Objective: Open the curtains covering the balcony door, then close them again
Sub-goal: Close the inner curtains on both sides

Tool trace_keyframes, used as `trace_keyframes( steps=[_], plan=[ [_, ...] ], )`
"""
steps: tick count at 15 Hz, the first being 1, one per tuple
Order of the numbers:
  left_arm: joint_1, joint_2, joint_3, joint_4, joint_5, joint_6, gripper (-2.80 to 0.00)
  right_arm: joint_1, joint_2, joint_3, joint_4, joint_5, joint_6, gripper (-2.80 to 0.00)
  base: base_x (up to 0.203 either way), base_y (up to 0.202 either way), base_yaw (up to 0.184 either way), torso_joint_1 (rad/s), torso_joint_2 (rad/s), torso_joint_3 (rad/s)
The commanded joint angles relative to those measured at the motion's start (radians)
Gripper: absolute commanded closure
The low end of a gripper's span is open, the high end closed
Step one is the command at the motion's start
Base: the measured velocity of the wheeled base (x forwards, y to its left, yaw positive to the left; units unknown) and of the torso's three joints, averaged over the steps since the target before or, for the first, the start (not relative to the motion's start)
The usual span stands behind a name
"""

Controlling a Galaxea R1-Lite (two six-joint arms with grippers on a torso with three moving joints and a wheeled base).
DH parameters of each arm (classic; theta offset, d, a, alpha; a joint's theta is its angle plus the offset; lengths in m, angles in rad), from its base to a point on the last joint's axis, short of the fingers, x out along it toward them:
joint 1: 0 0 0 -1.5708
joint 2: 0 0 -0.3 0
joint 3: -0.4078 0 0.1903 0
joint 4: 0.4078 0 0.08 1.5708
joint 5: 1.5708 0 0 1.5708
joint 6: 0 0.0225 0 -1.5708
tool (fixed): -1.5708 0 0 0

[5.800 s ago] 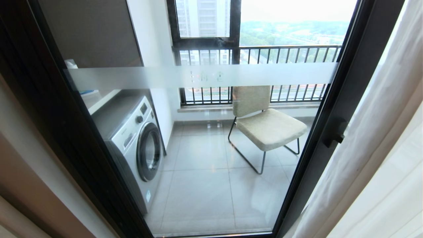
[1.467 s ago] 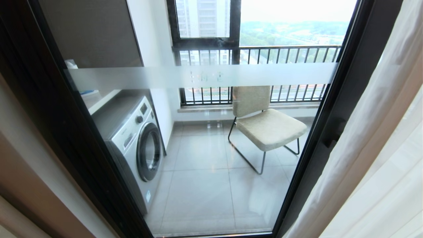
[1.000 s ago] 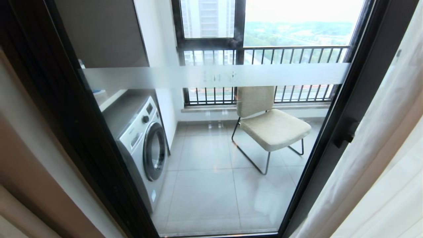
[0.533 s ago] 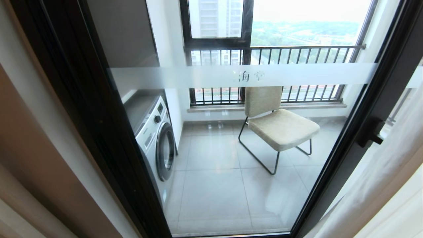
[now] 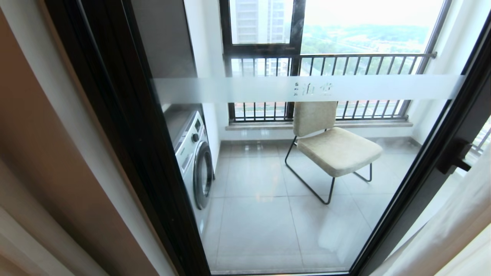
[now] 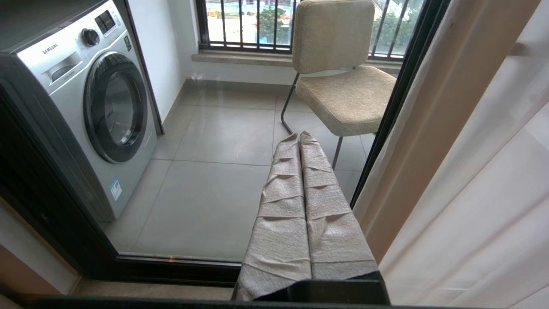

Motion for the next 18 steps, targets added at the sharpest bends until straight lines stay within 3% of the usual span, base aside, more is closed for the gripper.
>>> trace_keyframes(
  steps=[1, 18],
  plan=[
    [0.0, 0.0, 0.0, 0.0, 0.001, 0.0, 0.0, 0.0, 0.001, 0.0, -0.001, 0.001, 0.0, 0.0, 0.0, 0.0, 0.0, 0.0, 0.0, 0.0],
    [0.0, 0.0, 0.0, 0.0, 0.002, -0.002, 0.0, 0.0, 0.001, 0.0, -0.001, 0.001, 0.0, 0.0, 0.0, 0.0, 0.0, 0.0, 0.0, 0.0]
  ],
)
